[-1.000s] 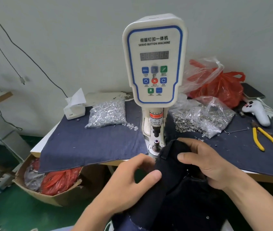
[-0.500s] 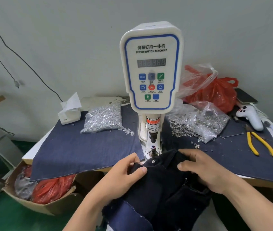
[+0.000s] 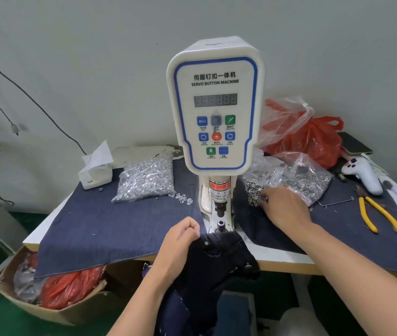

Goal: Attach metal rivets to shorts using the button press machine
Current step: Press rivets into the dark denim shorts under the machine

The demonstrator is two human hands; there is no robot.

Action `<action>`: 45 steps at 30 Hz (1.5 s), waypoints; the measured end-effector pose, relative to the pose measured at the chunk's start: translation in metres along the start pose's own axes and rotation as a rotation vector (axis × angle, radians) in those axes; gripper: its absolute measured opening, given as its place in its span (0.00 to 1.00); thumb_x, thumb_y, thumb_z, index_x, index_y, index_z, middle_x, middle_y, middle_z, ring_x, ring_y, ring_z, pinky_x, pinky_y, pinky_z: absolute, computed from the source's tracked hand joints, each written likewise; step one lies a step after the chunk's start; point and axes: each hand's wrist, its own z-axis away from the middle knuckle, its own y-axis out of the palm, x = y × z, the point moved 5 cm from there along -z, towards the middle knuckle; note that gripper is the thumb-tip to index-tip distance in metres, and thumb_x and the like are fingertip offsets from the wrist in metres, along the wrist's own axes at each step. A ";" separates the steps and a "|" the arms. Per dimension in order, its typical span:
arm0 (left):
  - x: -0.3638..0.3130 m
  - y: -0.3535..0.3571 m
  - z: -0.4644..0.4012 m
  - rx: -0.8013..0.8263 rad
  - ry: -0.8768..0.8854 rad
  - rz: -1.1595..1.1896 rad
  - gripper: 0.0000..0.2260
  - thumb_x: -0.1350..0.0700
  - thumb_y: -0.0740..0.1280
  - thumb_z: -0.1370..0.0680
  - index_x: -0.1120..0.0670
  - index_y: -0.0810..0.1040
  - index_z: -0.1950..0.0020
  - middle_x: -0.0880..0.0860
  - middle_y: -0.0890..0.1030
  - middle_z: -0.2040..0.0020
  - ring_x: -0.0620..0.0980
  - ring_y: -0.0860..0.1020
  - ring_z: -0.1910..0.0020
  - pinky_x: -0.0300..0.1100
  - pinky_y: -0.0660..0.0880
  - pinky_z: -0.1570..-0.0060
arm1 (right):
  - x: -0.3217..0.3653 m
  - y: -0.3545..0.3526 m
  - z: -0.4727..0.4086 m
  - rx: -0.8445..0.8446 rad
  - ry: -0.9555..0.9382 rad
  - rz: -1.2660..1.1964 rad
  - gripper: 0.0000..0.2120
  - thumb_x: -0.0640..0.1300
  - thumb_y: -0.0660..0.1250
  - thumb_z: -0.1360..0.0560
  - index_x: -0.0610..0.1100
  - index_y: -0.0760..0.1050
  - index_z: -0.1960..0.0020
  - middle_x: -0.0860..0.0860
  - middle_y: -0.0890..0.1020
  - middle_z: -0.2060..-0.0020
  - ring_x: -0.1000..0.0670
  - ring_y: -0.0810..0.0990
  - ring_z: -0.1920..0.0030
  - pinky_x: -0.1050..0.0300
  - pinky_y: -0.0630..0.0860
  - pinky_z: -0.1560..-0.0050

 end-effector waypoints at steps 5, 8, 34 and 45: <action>0.006 0.002 -0.008 -0.070 0.003 -0.186 0.17 0.48 0.65 0.17 0.49 0.67 0.64 0.41 0.68 0.69 0.39 0.66 0.68 0.34 0.65 0.66 | 0.008 0.001 -0.003 -0.040 -0.069 0.090 0.09 0.51 0.66 0.19 0.47 0.81 0.46 0.45 0.82 0.50 0.38 0.82 0.48 0.46 0.80 0.52; 0.010 0.003 -0.010 -0.094 -0.001 -0.209 0.17 0.51 0.66 0.17 0.51 0.67 0.64 0.42 0.68 0.69 0.40 0.65 0.68 0.35 0.65 0.65 | 0.012 0.002 0.000 -0.043 -0.090 0.138 0.06 0.43 0.64 0.20 0.45 0.80 0.49 0.45 0.82 0.52 0.38 0.82 0.52 0.46 0.80 0.56; 0.010 0.004 -0.007 -0.090 -0.036 -0.186 0.16 0.53 0.65 0.18 0.50 0.67 0.64 0.43 0.68 0.68 0.41 0.65 0.67 0.37 0.63 0.67 | -0.002 -0.003 0.003 0.023 0.048 -0.266 0.07 0.38 0.65 0.19 0.48 0.79 0.51 0.47 0.83 0.55 0.41 0.80 0.50 0.53 0.69 0.56; 0.011 0.005 -0.007 -0.098 -0.044 -0.208 0.15 0.52 0.65 0.18 0.50 0.70 0.64 0.41 0.71 0.69 0.39 0.68 0.67 0.34 0.65 0.66 | -0.002 -0.022 0.022 -0.115 0.030 -0.570 0.05 0.38 0.74 0.23 0.48 0.84 0.54 0.56 0.85 0.69 0.56 0.85 0.67 0.50 0.83 0.51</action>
